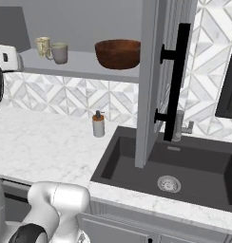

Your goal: Gather all objects into one cabinet and sort the glasses and bowls to opposite sides.

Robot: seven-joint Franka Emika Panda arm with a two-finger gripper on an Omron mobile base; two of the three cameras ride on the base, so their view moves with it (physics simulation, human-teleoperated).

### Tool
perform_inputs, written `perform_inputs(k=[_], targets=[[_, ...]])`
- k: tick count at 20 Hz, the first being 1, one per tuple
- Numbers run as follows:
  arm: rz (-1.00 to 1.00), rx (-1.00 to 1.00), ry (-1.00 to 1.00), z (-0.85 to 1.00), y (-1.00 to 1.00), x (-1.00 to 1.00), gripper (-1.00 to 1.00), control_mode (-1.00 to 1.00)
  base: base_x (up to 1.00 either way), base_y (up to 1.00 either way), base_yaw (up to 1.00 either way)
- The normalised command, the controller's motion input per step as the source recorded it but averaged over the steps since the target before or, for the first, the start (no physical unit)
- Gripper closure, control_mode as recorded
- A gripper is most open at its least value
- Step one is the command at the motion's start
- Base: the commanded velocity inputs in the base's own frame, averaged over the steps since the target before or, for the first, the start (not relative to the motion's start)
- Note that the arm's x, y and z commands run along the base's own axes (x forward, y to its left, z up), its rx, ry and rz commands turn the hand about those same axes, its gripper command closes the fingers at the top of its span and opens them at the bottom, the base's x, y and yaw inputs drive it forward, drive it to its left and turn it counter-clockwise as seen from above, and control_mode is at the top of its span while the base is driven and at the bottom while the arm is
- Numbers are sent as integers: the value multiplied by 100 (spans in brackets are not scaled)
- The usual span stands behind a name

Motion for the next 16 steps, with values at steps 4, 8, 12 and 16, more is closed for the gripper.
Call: perform_inputs(k=[4, 8, 12, 16], targets=[[0, 0, 14, 9, 0, 45, 100, -100, 0, 0, 0], [0, 0, 14, 6, 15, 44, 100, -100, 0, 0, 0], [0, -3, 3, 0, 33, 31, 100, -100, 0, 0, 0], [0, -14, -5, 0, 42, 16, 100, -100, 0, 0, 0]])
